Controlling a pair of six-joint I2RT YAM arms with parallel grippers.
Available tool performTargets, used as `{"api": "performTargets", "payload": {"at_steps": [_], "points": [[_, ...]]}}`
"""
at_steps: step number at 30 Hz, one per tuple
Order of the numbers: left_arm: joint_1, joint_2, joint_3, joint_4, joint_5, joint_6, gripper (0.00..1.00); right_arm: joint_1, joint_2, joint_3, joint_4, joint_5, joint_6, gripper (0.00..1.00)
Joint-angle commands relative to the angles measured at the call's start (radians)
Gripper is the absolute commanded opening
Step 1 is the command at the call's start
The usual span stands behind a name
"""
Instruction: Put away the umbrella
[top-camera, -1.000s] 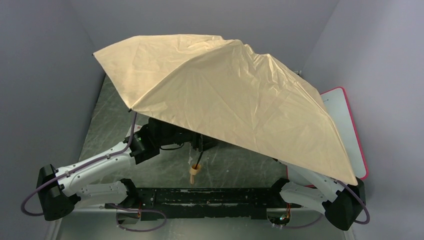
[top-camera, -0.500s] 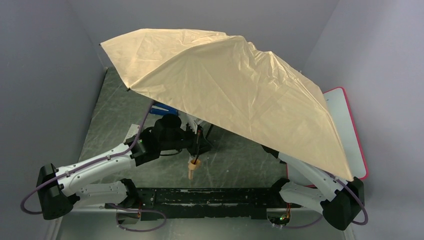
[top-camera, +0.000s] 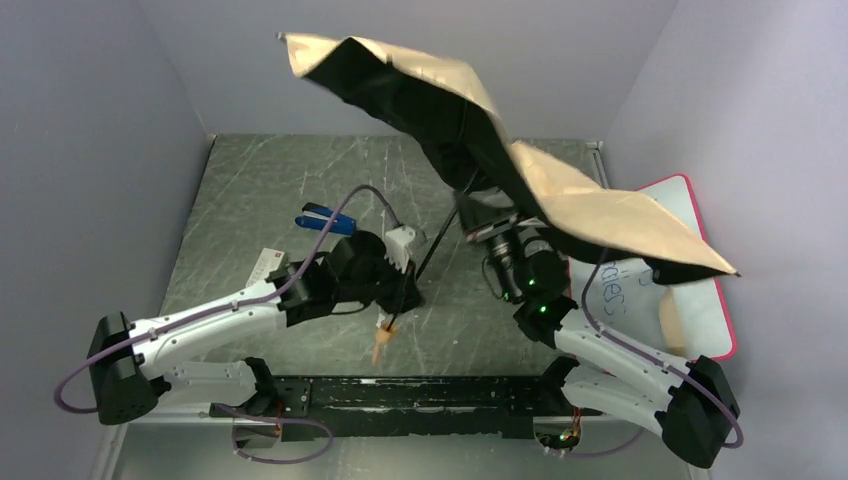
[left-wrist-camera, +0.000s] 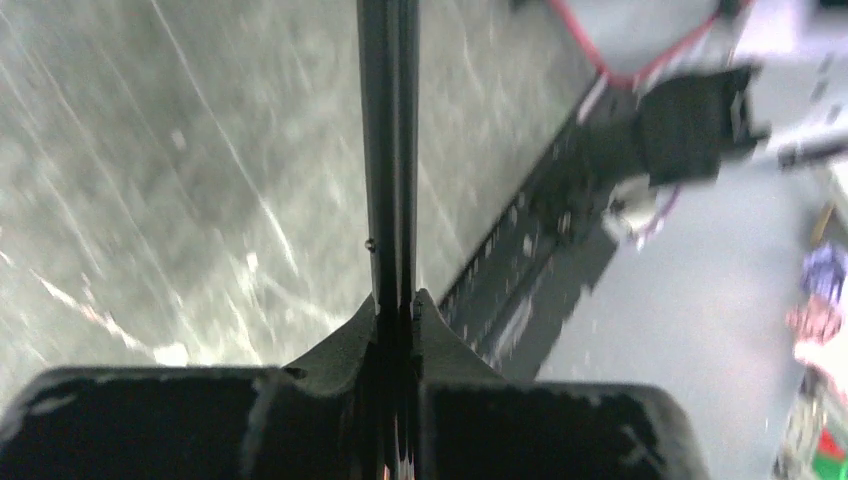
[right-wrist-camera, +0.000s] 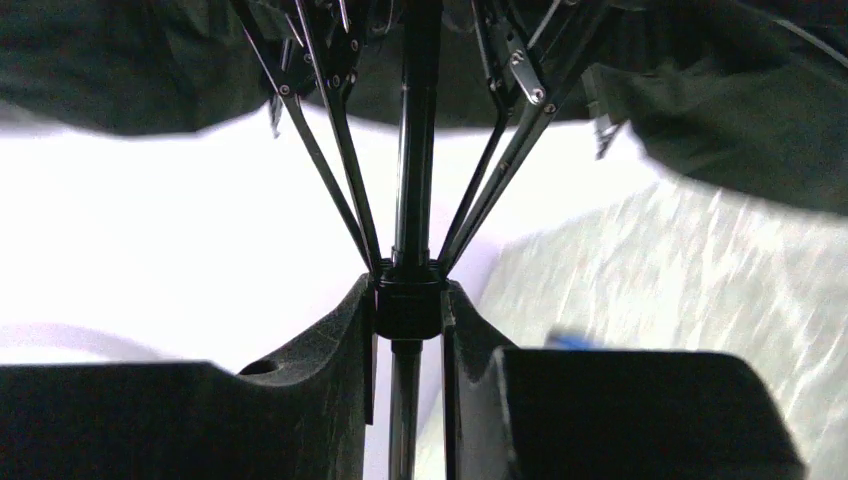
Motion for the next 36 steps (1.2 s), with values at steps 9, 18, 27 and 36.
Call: {"api": "performTargets", "payload": {"at_steps": [9, 18, 27, 36], "points": [[0.036, 0.036, 0.188, 0.388, -0.186, -0.004, 0.05, 0.134, -0.035, -0.090, -0.143, -0.103, 0.083, 0.00], [0.035, 0.030, 0.216, 0.229, -0.162, 0.045, 0.05, 0.134, -0.029, 0.124, -0.466, 0.086, 0.175, 0.00], [0.036, 0.067, 0.398, -0.046, -0.185, 0.074, 0.05, 0.134, 0.034, 0.274, -0.607, 0.023, 0.335, 0.00], [0.036, 0.108, 0.506, -0.249, -0.274, 0.056, 0.05, 0.134, 0.069, 0.283, -0.628, 0.003, 0.370, 0.00]]}}
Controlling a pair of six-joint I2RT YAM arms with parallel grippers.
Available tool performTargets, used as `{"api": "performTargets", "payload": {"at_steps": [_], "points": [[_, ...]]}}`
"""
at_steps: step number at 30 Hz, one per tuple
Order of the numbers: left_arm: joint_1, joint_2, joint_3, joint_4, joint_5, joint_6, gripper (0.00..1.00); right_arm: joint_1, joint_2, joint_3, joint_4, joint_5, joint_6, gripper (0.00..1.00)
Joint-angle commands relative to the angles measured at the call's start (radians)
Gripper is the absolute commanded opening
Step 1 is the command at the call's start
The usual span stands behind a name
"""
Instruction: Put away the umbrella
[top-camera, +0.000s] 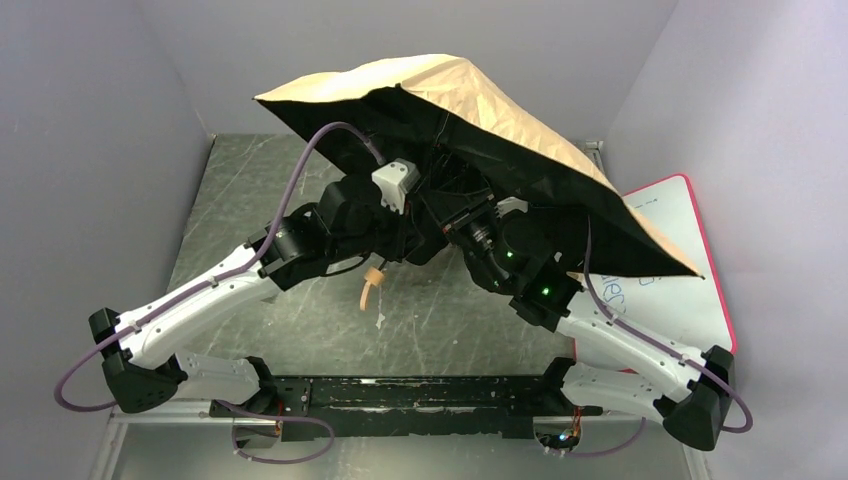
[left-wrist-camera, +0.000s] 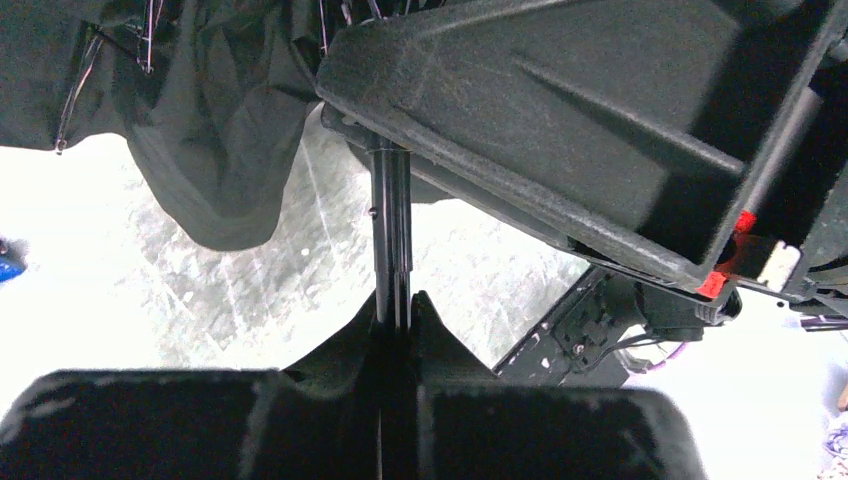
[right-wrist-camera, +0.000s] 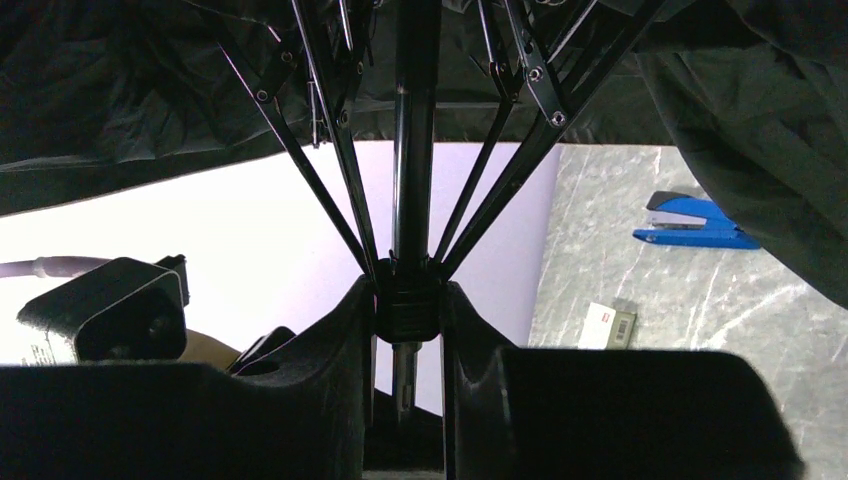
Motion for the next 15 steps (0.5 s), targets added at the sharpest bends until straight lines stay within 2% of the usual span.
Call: {"api": "performTargets", "payload": {"at_steps": [1, 4, 8, 15], "points": [[-0.005, -0.024, 0.005, -0.025, -0.027, 0.023, 0.05, -0.010, 0.011, -0.047, -0.072, 0.044, 0.009, 0.00], [-0.006, -0.045, -0.079, 0.043, 0.003, 0.013, 0.06, -0.010, 0.004, -0.099, -0.060, 0.056, 0.032, 0.00], [-0.004, -0.069, -0.187, 0.122, 0.030, -0.013, 0.30, -0.011, -0.007, -0.164, -0.042, 0.089, 0.087, 0.00], [-0.006, -0.083, -0.289, 0.165, 0.077, -0.050, 0.55, -0.012, -0.034, -0.206, -0.023, 0.180, 0.092, 0.00]]}}
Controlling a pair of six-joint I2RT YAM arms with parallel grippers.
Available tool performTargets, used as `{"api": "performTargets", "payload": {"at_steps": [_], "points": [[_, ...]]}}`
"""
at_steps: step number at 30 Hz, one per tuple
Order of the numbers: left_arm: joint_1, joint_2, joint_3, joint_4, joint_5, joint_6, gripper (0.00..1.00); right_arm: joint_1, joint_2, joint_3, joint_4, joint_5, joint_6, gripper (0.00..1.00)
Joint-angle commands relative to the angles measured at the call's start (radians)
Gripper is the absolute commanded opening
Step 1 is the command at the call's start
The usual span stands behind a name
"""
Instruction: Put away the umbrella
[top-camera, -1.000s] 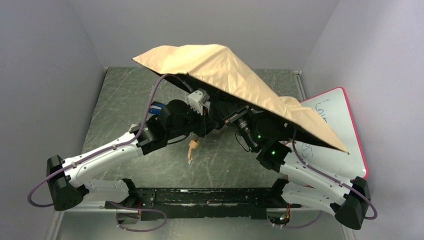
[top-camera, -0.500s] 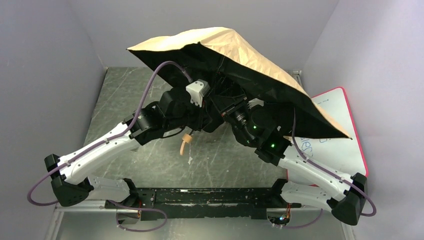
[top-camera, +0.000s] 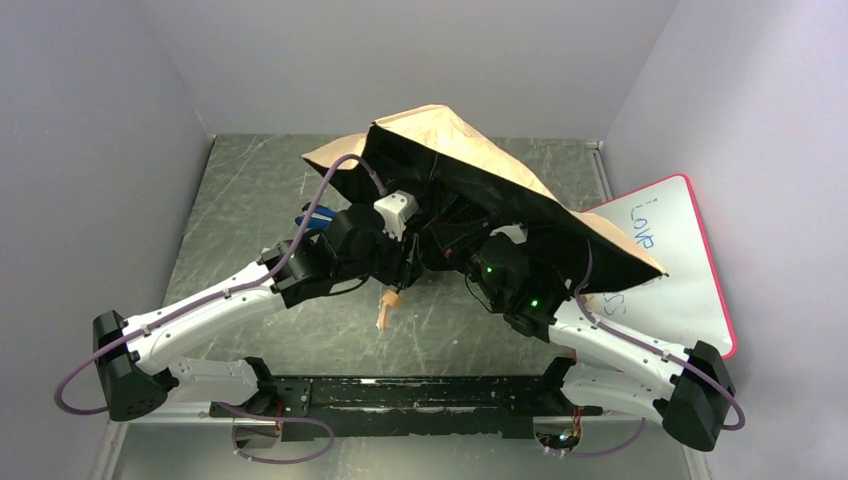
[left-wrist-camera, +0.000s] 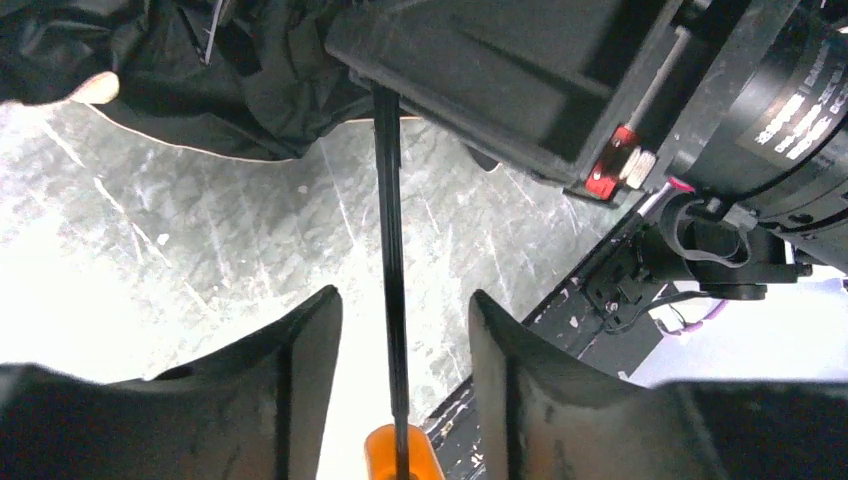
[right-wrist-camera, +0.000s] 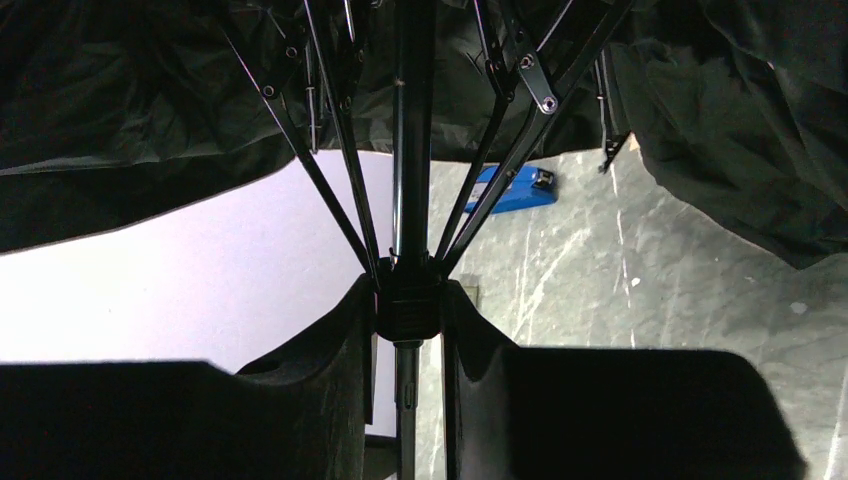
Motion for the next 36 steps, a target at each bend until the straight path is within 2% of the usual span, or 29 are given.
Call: {"api": "performTargets", "payload": {"at_steps": [1, 7, 12, 18, 26, 28, 36], "points": [[-0.004, -0.030, -0.056, 0.085, 0.062, -0.031, 0.61, -0.004, -0.036, 0.002, 0.039, 0.107, 0.015, 0.00], [-0.004, -0.025, -0.106, 0.066, 0.107, -0.039, 0.64, -0.006, -0.038, 0.002, 0.063, 0.125, -0.030, 0.00], [-0.005, -0.030, -0.114, 0.027, 0.087, -0.027, 0.57, -0.005, -0.049, -0.022, 0.133, 0.111, -0.124, 0.00], [-0.004, -0.020, -0.098, 0.018, 0.105, -0.015, 0.56, -0.005, -0.066, -0.064, 0.221, 0.079, -0.244, 0.00], [-0.003, 0.011, -0.116, 0.028, 0.141, -0.008, 0.48, -0.004, -0.080, -0.082, 0.252, 0.070, -0.298, 0.00], [-0.005, 0.029, -0.113, 0.025, 0.154, -0.006, 0.45, -0.005, -0.078, -0.081, 0.257, 0.067, -0.304, 0.00], [-0.004, 0.052, -0.108, 0.044, 0.151, -0.008, 0.17, -0.004, -0.069, -0.072, 0.255, 0.036, -0.355, 0.00]]}}
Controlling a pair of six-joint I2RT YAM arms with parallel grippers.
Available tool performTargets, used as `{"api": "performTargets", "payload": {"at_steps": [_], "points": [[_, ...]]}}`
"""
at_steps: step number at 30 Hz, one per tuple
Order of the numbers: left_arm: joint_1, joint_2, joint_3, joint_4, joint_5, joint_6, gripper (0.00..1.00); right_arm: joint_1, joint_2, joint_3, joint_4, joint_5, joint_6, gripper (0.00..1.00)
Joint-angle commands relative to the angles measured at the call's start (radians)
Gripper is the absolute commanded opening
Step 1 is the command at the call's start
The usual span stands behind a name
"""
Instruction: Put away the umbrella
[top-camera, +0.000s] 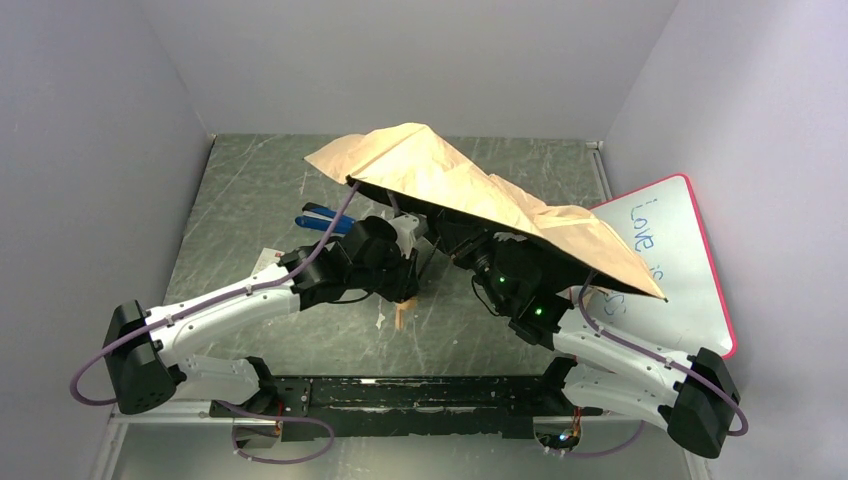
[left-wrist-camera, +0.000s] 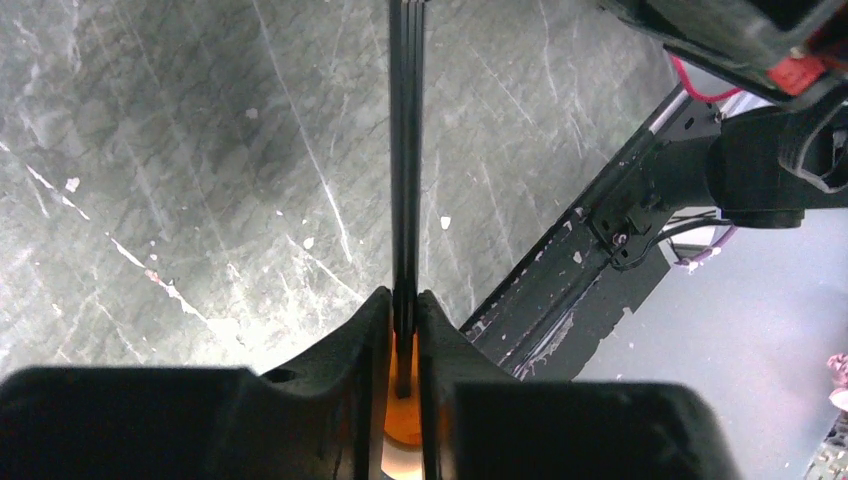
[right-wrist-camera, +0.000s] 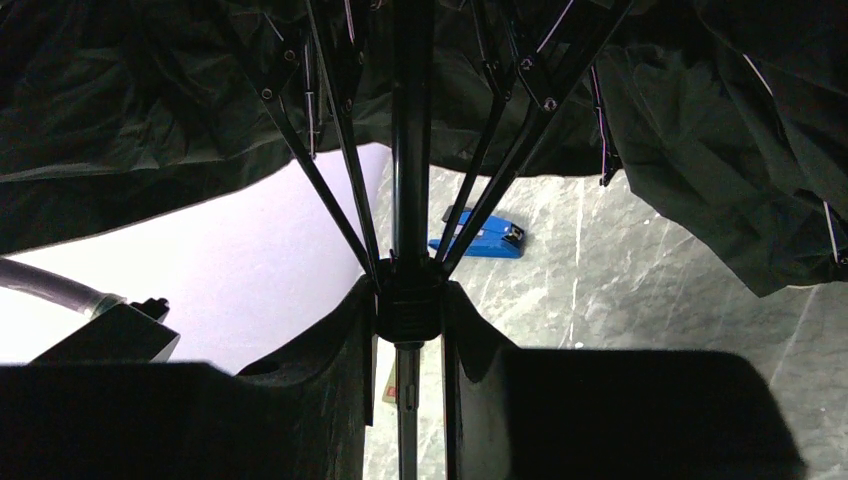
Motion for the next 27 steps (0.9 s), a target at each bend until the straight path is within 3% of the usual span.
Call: {"api": "performTargets", "payload": {"at_steps": [1, 3, 12, 18, 27], "points": [[-0.003, 0.004, 0.004, 0.017, 0.018, 0.008, 0.14, -0.002, -0.012, 0.015, 0.078, -0.009, -0.058, 0.00], [-0.004, 0.007, 0.010, 0.029, 0.013, 0.004, 0.06, -0.003, -0.010, 0.019, 0.064, -0.027, -0.083, 0.00], [0.019, 0.028, 0.066, 0.114, -0.062, -0.055, 0.05, 0.031, 0.013, -0.018, -0.031, -0.139, -0.006, 0.00], [0.077, 0.025, 0.114, 0.153, -0.082, -0.052, 0.05, 0.155, 0.024, -0.089, -0.027, -0.066, 0.094, 0.00], [0.081, 0.018, 0.120, 0.131, -0.063, -0.022, 0.05, 0.161, 0.040, -0.013, -0.050, -0.020, 0.137, 0.00]]}}
